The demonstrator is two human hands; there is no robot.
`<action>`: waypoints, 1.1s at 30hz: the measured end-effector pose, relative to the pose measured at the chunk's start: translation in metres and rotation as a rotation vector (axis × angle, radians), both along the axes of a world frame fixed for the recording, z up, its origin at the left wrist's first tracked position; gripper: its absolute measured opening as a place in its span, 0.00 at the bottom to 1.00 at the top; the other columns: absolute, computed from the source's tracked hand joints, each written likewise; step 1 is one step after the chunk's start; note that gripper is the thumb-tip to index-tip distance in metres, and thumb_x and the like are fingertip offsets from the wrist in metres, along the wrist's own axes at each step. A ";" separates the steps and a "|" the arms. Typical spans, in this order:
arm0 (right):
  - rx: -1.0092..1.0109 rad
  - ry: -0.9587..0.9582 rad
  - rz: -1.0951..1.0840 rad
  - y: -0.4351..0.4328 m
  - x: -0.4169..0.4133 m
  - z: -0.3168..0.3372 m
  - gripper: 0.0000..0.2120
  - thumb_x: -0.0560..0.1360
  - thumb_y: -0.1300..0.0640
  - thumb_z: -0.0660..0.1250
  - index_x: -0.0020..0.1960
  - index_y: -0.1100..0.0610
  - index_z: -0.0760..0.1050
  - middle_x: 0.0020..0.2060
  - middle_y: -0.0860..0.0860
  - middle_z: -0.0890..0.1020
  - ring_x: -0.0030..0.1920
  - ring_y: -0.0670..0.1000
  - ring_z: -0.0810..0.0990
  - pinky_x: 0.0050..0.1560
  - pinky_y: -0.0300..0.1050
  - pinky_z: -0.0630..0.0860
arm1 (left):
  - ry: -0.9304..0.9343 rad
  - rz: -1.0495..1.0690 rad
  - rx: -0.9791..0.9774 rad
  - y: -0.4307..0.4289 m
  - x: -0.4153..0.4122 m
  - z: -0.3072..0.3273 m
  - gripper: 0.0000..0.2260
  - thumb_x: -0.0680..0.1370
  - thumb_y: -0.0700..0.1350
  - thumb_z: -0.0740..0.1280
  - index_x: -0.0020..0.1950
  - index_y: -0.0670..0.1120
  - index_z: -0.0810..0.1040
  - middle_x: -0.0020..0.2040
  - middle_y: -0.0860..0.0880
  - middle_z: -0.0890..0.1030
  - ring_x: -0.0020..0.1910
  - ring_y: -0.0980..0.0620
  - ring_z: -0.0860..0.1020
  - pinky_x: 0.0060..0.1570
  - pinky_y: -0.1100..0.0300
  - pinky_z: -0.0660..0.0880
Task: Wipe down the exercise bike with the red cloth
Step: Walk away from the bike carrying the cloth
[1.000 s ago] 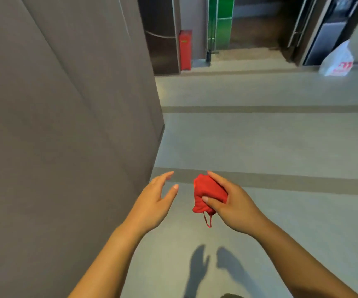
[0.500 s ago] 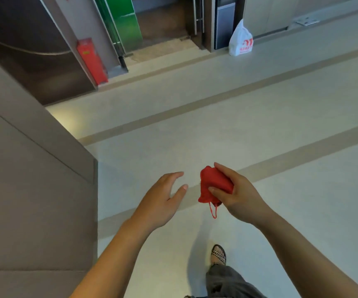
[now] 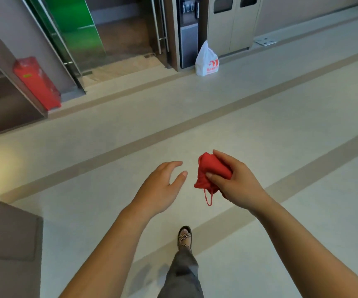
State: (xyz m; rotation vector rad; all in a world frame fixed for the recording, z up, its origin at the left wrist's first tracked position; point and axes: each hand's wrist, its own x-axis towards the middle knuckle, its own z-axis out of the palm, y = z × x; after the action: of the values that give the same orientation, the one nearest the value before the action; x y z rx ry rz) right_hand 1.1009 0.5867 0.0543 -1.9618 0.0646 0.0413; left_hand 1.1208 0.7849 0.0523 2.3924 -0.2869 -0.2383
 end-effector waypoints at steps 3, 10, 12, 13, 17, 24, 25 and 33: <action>0.014 -0.011 -0.026 -0.018 0.090 0.002 0.29 0.74 0.57 0.69 0.72 0.50 0.63 0.57 0.48 0.76 0.41 0.41 0.74 0.37 0.30 0.68 | -0.037 -0.032 0.005 -0.021 0.101 -0.001 0.20 0.80 0.58 0.56 0.71 0.55 0.67 0.71 0.55 0.68 0.68 0.56 0.68 0.59 0.63 0.62; 0.031 0.028 -0.136 -0.080 0.268 0.009 0.29 0.74 0.60 0.69 0.72 0.51 0.63 0.55 0.48 0.76 0.34 0.33 0.77 0.31 0.23 0.68 | -0.055 -0.180 0.018 -0.083 0.312 0.006 0.20 0.80 0.58 0.57 0.70 0.54 0.67 0.70 0.55 0.69 0.67 0.56 0.68 0.59 0.65 0.62; 0.033 0.039 -0.192 -0.107 0.311 0.006 0.29 0.74 0.60 0.69 0.72 0.51 0.64 0.54 0.50 0.77 0.29 0.34 0.75 0.28 0.25 0.67 | -0.036 -0.233 0.027 -0.110 0.364 0.004 0.20 0.80 0.58 0.57 0.71 0.54 0.66 0.71 0.55 0.68 0.68 0.56 0.68 0.60 0.65 0.62; 0.023 0.041 -0.218 -0.121 0.332 0.004 0.29 0.74 0.60 0.69 0.72 0.51 0.64 0.54 0.50 0.77 0.28 0.34 0.74 0.28 0.25 0.67 | -0.019 -0.264 0.035 -0.124 0.388 0.003 0.20 0.80 0.58 0.57 0.71 0.54 0.66 0.71 0.55 0.68 0.68 0.56 0.68 0.60 0.65 0.62; 0.017 0.040 -0.314 -0.181 0.419 -0.005 0.29 0.73 0.59 0.69 0.72 0.51 0.64 0.56 0.50 0.77 0.33 0.37 0.73 0.29 0.25 0.68 | 0.003 -0.384 0.095 -0.182 0.484 -0.004 0.21 0.80 0.58 0.56 0.71 0.53 0.66 0.71 0.55 0.67 0.68 0.56 0.67 0.62 0.65 0.62; 0.097 0.036 -0.280 -0.276 0.615 -0.011 0.27 0.74 0.63 0.68 0.71 0.53 0.65 0.50 0.52 0.78 0.27 0.34 0.74 0.27 0.26 0.67 | -0.012 -0.349 0.138 -0.282 0.670 -0.007 0.21 0.80 0.56 0.57 0.71 0.50 0.67 0.70 0.52 0.69 0.67 0.54 0.68 0.61 0.65 0.62; 0.104 0.040 -0.259 -0.287 0.646 -0.009 0.27 0.74 0.63 0.68 0.71 0.53 0.65 0.50 0.52 0.78 0.26 0.34 0.74 0.26 0.26 0.67 | -0.010 -0.328 0.137 -0.293 0.697 -0.003 0.21 0.80 0.56 0.57 0.71 0.50 0.67 0.70 0.52 0.69 0.67 0.54 0.68 0.60 0.66 0.62; 0.068 0.016 -0.003 -0.314 0.876 0.000 0.29 0.73 0.61 0.69 0.71 0.52 0.65 0.56 0.47 0.75 0.47 0.40 0.75 0.40 0.23 0.69 | 0.068 -0.028 0.020 -0.324 0.881 -0.001 0.17 0.80 0.55 0.58 0.68 0.54 0.70 0.68 0.55 0.70 0.65 0.58 0.69 0.59 0.66 0.61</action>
State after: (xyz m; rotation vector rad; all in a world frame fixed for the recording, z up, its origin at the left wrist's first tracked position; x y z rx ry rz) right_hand 1.9771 0.2724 0.0545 -1.8938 0.0753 0.0563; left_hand 2.0014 0.4605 0.0508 2.3957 -0.2871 -0.3365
